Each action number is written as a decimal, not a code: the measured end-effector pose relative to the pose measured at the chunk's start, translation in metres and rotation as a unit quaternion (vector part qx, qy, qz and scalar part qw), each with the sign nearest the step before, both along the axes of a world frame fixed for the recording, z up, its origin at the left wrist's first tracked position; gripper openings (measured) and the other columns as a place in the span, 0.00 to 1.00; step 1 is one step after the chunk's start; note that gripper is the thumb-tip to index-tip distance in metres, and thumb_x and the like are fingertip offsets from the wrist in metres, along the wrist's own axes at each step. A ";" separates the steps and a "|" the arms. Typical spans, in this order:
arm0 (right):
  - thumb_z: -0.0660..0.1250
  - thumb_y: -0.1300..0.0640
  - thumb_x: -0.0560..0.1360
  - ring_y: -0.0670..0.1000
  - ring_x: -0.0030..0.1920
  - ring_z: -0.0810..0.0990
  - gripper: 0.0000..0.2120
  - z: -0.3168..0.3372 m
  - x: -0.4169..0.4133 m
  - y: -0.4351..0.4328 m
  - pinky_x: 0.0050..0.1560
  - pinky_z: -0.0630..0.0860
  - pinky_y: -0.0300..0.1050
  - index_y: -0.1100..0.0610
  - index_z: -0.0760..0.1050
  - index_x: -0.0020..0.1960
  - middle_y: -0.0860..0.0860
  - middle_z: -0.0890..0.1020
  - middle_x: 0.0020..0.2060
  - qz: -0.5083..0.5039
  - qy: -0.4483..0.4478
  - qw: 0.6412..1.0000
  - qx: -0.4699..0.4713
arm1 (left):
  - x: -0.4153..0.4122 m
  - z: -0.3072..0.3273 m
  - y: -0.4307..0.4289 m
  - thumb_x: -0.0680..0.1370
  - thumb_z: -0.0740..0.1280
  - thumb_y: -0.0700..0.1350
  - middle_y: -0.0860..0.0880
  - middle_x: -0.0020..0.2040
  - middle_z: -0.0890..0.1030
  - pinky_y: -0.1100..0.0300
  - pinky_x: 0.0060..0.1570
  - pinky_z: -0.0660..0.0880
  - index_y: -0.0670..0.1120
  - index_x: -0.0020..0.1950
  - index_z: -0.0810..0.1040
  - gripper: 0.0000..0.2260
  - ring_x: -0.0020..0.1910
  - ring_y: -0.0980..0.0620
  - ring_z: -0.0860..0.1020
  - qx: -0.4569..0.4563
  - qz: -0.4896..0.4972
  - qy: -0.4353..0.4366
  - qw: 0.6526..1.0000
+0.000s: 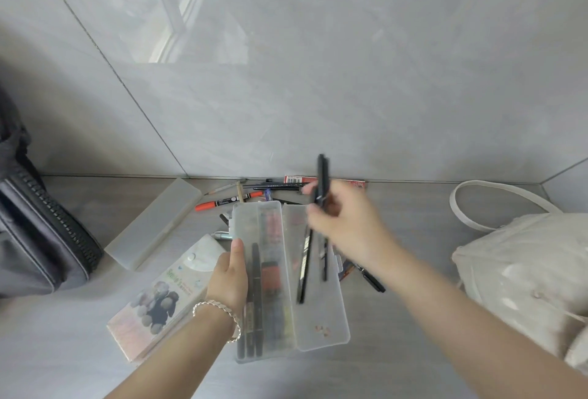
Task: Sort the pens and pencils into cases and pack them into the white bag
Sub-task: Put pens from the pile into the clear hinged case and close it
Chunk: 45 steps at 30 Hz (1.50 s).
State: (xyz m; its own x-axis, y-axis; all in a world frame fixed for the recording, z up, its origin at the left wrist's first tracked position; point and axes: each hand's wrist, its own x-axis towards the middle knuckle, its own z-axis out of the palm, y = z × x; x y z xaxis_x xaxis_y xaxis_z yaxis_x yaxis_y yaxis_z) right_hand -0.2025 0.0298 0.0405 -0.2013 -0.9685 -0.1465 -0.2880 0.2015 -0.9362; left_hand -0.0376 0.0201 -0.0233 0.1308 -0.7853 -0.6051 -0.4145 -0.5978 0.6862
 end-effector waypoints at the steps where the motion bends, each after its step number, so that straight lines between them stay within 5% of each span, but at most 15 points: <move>1: 0.66 0.64 0.72 0.39 0.27 0.70 0.09 -0.001 0.017 0.009 0.31 0.67 0.29 0.51 0.74 0.47 0.44 0.73 0.30 0.036 0.011 0.999 0.006 | -0.002 0.000 0.001 0.80 0.47 0.57 0.45 0.50 0.74 0.58 0.50 0.62 0.40 0.61 0.72 0.25 0.50 0.46 0.70 -0.001 0.001 0.006 1.000; 5: 0.64 0.56 0.74 0.49 0.39 0.73 0.05 -0.021 0.052 0.028 0.36 0.67 0.34 0.54 0.71 0.50 0.48 0.72 0.38 0.110 0.192 0.974 0.054 | -0.008 0.008 0.005 0.80 0.48 0.56 0.45 0.50 0.73 0.60 0.49 0.60 0.40 0.62 0.71 0.24 0.50 0.48 0.69 -0.034 0.011 0.017 0.999; 8: 0.64 0.55 0.75 0.57 0.53 0.76 0.31 -0.033 0.058 0.038 0.52 0.72 0.47 0.51 0.52 0.74 0.54 0.71 0.57 0.123 0.250 0.957 0.083 | -0.010 0.012 0.009 0.80 0.50 0.55 0.49 0.45 0.73 0.61 0.49 0.59 0.41 0.62 0.70 0.21 0.50 0.49 0.68 -0.044 0.028 0.046 0.998; 10: 0.67 0.51 0.74 0.55 0.49 0.79 0.38 -0.035 0.066 0.045 0.45 0.74 0.45 0.50 0.47 0.75 0.53 0.72 0.54 0.107 0.321 0.939 0.065 | -0.011 0.012 0.011 0.80 0.51 0.55 0.51 0.41 0.72 0.60 0.50 0.60 0.42 0.62 0.69 0.21 0.50 0.49 0.68 -0.039 0.048 0.065 0.996; 13: 0.79 0.40 0.54 0.46 0.25 0.77 0.43 -0.047 0.072 0.048 0.20 0.65 0.36 0.54 0.66 0.62 0.49 0.77 0.35 0.014 0.458 0.889 0.000 | -0.012 0.010 0.011 0.79 0.51 0.57 0.45 0.49 0.75 0.55 0.55 0.65 0.41 0.64 0.69 0.24 0.52 0.46 0.71 -0.035 0.064 0.080 0.994; 15: 0.78 0.39 0.52 0.47 0.27 0.77 0.39 -0.055 0.071 0.049 0.18 0.67 0.36 0.52 0.69 0.56 0.49 0.77 0.34 -0.009 0.488 0.872 -0.037 | -0.012 0.010 0.011 0.79 0.50 0.57 0.45 0.50 0.75 0.55 0.53 0.65 0.41 0.65 0.68 0.24 0.52 0.46 0.71 -0.032 0.082 0.083 0.993; 22: 0.73 0.48 0.63 0.51 0.40 0.79 0.14 -0.067 0.056 0.056 0.33 0.77 0.39 0.54 0.78 0.44 0.52 0.77 0.45 0.027 0.474 0.873 -0.107 | -0.010 0.019 0.005 0.80 0.49 0.55 0.52 0.37 0.69 0.60 0.48 0.59 0.40 0.67 0.67 0.24 0.48 0.50 0.66 -0.050 0.097 0.053 0.993; 25: 0.64 0.50 0.69 0.49 0.44 0.76 0.10 -0.067 0.041 0.056 0.44 0.73 0.39 0.55 0.79 0.38 0.51 0.79 0.45 0.045 0.395 0.905 -0.152 | -0.005 0.017 -0.001 0.81 0.49 0.55 0.52 0.37 0.68 0.60 0.49 0.58 0.39 0.67 0.67 0.24 0.49 0.51 0.65 -0.052 0.118 0.048 0.990; 27: 0.63 0.53 0.71 0.47 0.42 0.75 0.09 -0.065 0.020 0.051 0.44 0.70 0.38 0.55 0.79 0.39 0.50 0.80 0.41 -0.034 0.341 0.930 -0.134 | 0.000 0.014 -0.005 0.80 0.49 0.55 0.53 0.36 0.67 0.60 0.49 0.58 0.39 0.65 0.68 0.24 0.48 0.50 0.65 -0.055 0.123 0.045 0.990; 30: 0.63 0.58 0.74 0.53 0.49 0.77 0.07 -0.076 -0.021 0.050 0.47 0.72 0.46 0.56 0.77 0.50 0.52 0.80 0.47 -0.118 0.367 0.920 0.072 | 0.005 0.013 -0.006 0.80 0.49 0.56 0.50 0.37 0.69 0.59 0.48 0.59 0.37 0.63 0.68 0.24 0.47 0.49 0.66 -0.059 0.118 0.035 0.991; 32: 0.62 0.57 0.75 0.56 0.59 0.73 0.12 -0.098 -0.042 0.059 0.54 0.71 0.46 0.57 0.72 0.58 0.55 0.76 0.56 -0.039 0.389 0.877 0.278 | 0.007 0.013 -0.005 0.80 0.49 0.55 0.51 0.36 0.68 0.59 0.48 0.59 0.38 0.63 0.68 0.24 0.47 0.49 0.66 -0.058 0.116 0.036 0.991; 34: 0.62 0.55 0.75 0.56 0.62 0.70 0.15 -0.119 -0.049 0.069 0.57 0.70 0.46 0.58 0.69 0.60 0.56 0.73 0.59 0.016 0.383 0.858 0.343 | 0.006 0.015 -0.001 0.80 0.49 0.55 0.51 0.37 0.68 0.59 0.49 0.58 0.38 0.65 0.68 0.24 0.48 0.50 0.66 -0.057 0.109 0.032 0.992; 38: 0.63 0.54 0.74 0.55 0.55 0.76 0.13 -0.130 -0.055 0.082 0.49 0.72 0.44 0.57 0.72 0.57 0.54 0.77 0.53 0.005 0.393 0.869 0.300 | 0.002 0.018 0.004 0.81 0.48 0.55 0.56 0.35 0.63 0.60 0.48 0.57 0.38 0.66 0.67 0.25 0.48 0.52 0.63 -0.056 0.090 0.023 0.994; 41: 0.68 0.62 0.70 0.49 0.38 0.78 0.03 -0.122 -0.067 0.088 0.39 0.71 0.36 0.57 0.79 0.44 0.52 0.79 0.37 -0.094 0.267 0.938 0.199 | 0.003 0.018 0.006 0.81 0.49 0.55 0.54 0.36 0.66 0.61 0.49 0.57 0.38 0.66 0.67 0.25 0.49 0.51 0.64 -0.058 0.085 0.019 0.994; 45: 0.71 0.65 0.69 0.41 0.33 0.76 0.14 -0.091 -0.080 0.089 0.36 0.70 0.29 0.47 0.77 0.34 0.47 0.79 0.31 -0.210 0.154 0.964 0.054 | 0.003 0.017 0.009 0.80 0.48 0.55 0.50 0.38 0.69 0.60 0.48 0.58 0.38 0.66 0.68 0.25 0.48 0.50 0.65 -0.054 0.075 0.020 0.996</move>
State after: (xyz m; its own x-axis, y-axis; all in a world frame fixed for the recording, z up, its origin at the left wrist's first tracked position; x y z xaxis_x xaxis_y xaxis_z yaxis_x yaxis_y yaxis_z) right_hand -0.2822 0.1185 -0.0502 -0.6220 -0.7748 -0.1133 -0.4209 0.4529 -0.7860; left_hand -0.0350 0.0287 -0.0064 0.2296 -0.8193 -0.5254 -0.2974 -0.5731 0.7636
